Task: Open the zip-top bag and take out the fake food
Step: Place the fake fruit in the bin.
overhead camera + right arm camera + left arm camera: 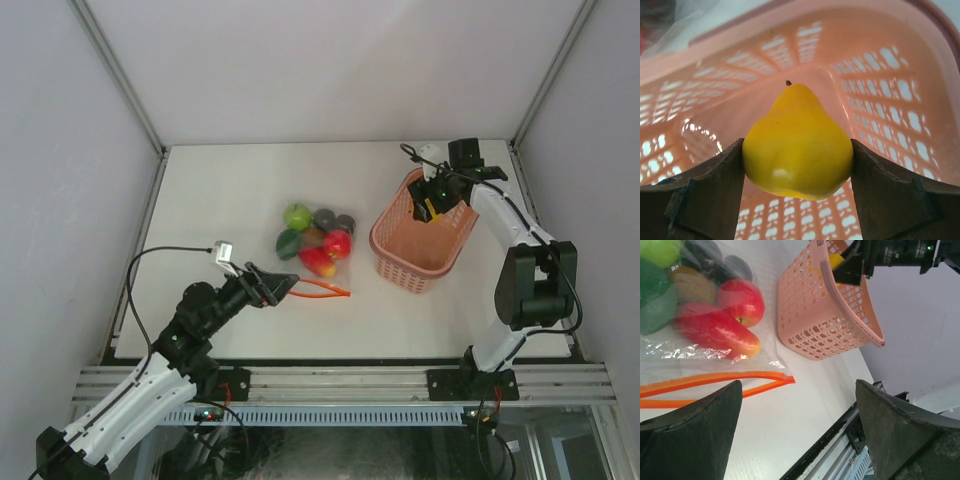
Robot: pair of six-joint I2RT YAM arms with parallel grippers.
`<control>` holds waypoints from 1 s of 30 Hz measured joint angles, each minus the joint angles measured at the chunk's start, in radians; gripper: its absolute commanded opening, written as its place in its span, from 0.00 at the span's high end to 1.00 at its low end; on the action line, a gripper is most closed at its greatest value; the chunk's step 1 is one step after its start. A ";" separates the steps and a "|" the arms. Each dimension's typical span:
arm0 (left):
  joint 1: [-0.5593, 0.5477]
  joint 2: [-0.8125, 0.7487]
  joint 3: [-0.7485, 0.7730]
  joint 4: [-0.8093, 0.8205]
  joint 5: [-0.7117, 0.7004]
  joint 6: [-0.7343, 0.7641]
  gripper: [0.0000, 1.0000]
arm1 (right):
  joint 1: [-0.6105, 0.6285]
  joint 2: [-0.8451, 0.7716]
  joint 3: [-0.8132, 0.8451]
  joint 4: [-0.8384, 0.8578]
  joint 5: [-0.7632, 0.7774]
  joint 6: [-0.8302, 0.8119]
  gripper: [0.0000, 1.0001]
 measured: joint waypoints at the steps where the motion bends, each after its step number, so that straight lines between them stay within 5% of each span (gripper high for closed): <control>1: 0.000 -0.010 -0.009 0.005 0.003 -0.005 0.04 | 0.014 0.011 -0.004 0.028 0.028 0.025 0.85; 5: 0.000 -0.051 -0.047 0.014 0.010 -0.033 0.06 | 0.042 0.034 -0.017 0.113 0.092 0.103 0.82; 12: 0.001 -0.056 -0.077 0.034 0.030 -0.056 0.11 | 0.037 0.035 -0.061 0.222 0.130 0.207 0.48; 17: 0.001 -0.003 -0.077 0.061 0.063 -0.056 0.26 | 0.023 0.034 -0.066 0.243 0.139 0.234 0.26; 22: 0.001 0.037 -0.079 0.069 0.083 -0.054 0.44 | 0.003 0.018 -0.068 0.244 0.118 0.240 0.20; 30: 0.001 0.076 -0.093 0.076 0.084 -0.052 0.45 | -0.010 -0.055 -0.070 0.243 0.086 0.232 0.03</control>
